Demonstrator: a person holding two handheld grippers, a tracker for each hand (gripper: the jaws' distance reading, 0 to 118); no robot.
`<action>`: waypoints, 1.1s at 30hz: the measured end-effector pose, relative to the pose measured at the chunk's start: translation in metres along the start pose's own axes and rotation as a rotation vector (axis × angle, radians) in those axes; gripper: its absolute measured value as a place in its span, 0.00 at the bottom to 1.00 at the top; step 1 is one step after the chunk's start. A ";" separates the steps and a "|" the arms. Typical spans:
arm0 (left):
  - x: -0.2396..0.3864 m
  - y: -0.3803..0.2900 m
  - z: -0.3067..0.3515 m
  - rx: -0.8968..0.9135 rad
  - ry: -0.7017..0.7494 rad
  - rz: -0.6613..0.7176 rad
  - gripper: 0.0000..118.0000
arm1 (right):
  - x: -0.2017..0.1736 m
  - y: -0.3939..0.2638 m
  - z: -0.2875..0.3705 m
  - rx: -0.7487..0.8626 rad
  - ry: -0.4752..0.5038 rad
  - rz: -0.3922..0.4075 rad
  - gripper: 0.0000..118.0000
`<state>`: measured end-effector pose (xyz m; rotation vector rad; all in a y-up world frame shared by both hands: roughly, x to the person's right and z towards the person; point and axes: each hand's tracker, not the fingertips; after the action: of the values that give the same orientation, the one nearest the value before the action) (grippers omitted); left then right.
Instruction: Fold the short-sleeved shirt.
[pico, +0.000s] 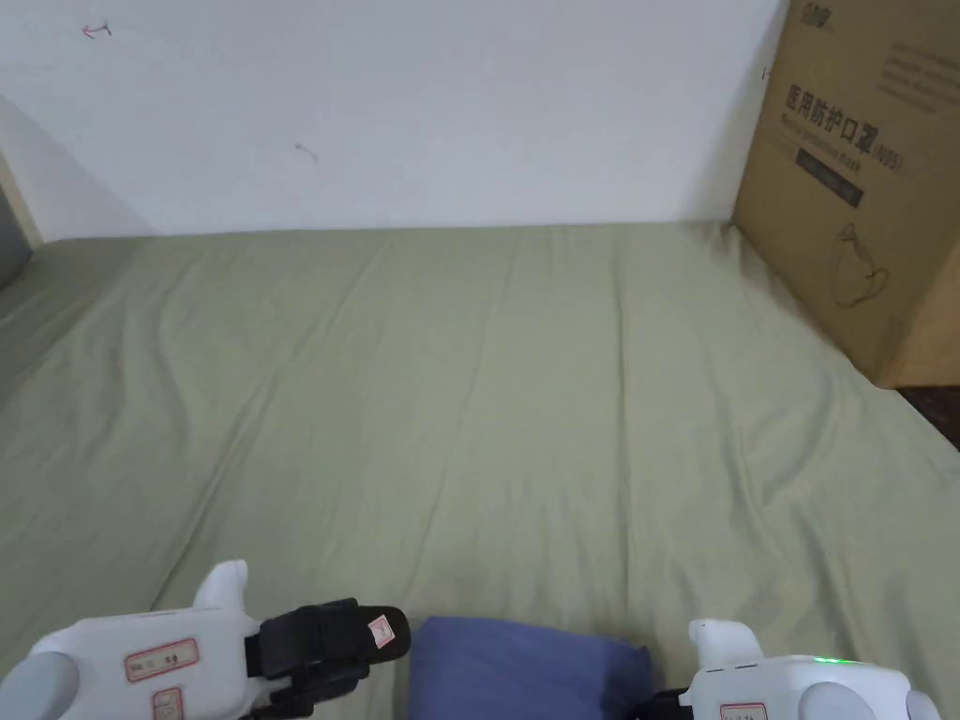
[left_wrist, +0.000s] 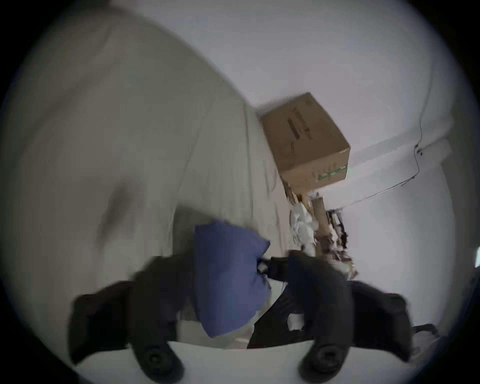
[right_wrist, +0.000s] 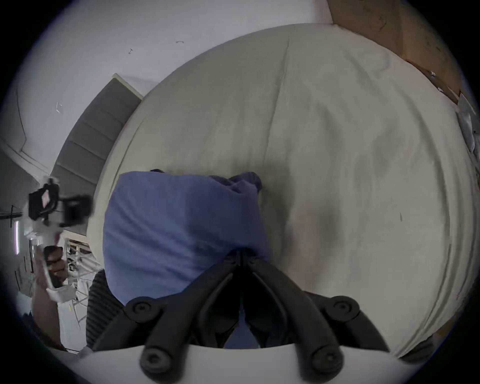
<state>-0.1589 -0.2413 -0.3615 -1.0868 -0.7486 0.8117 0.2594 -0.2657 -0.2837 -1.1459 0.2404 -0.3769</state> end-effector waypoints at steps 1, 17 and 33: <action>-0.009 0.002 -0.009 -0.028 0.015 -0.022 0.97 | 0.002 0.000 0.000 -0.002 0.010 -0.005 0.00; -0.052 -0.026 -0.100 -0.138 -0.070 0.079 0.27 | 0.007 -0.002 -0.007 -0.031 -0.123 -0.154 0.00; -0.052 0.026 0.091 0.019 -0.028 -0.015 0.25 | -0.041 0.017 0.062 0.154 0.141 -0.073 0.00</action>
<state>-0.2668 -0.2378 -0.3663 -1.0534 -0.7698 0.8216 0.2478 -0.1904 -0.2747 -0.9792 0.2885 -0.5326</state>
